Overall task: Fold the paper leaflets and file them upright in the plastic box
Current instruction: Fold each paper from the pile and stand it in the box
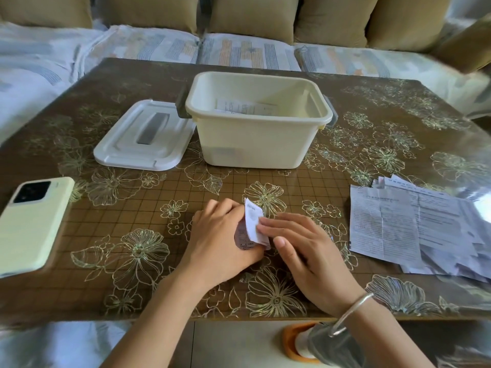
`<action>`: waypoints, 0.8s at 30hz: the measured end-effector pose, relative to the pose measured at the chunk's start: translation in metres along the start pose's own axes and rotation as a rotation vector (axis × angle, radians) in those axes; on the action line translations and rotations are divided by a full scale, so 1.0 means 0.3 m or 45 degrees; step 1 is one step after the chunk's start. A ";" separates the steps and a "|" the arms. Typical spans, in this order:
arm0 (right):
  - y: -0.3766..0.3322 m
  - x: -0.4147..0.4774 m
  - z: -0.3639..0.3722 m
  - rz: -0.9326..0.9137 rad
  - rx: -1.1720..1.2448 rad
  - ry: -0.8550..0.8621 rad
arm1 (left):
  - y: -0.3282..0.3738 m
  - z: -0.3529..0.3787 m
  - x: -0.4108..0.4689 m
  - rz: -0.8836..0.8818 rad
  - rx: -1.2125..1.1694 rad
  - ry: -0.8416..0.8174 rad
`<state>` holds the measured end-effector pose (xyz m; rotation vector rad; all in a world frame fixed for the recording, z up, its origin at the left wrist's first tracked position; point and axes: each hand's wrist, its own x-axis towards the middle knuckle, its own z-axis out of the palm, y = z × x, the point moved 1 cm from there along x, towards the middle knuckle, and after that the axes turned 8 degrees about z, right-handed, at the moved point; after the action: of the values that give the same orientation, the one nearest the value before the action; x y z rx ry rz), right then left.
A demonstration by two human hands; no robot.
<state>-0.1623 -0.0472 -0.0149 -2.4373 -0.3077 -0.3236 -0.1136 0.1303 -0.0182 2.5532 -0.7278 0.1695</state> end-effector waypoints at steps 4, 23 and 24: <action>0.004 -0.013 0.013 -0.042 -0.153 -0.034 | -0.003 -0.001 -0.002 -0.029 -0.062 -0.008; -0.010 0.004 0.000 -0.042 -0.348 -0.217 | -0.102 -0.041 -0.074 0.065 0.029 0.104; -0.012 0.016 -0.004 -0.004 -0.277 -0.202 | -0.100 -0.042 -0.072 0.067 0.037 0.101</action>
<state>-0.1591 -0.0445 -0.0106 -2.6839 -0.3609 -0.1723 -0.1160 0.1687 -0.0247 2.5402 -0.7671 0.2991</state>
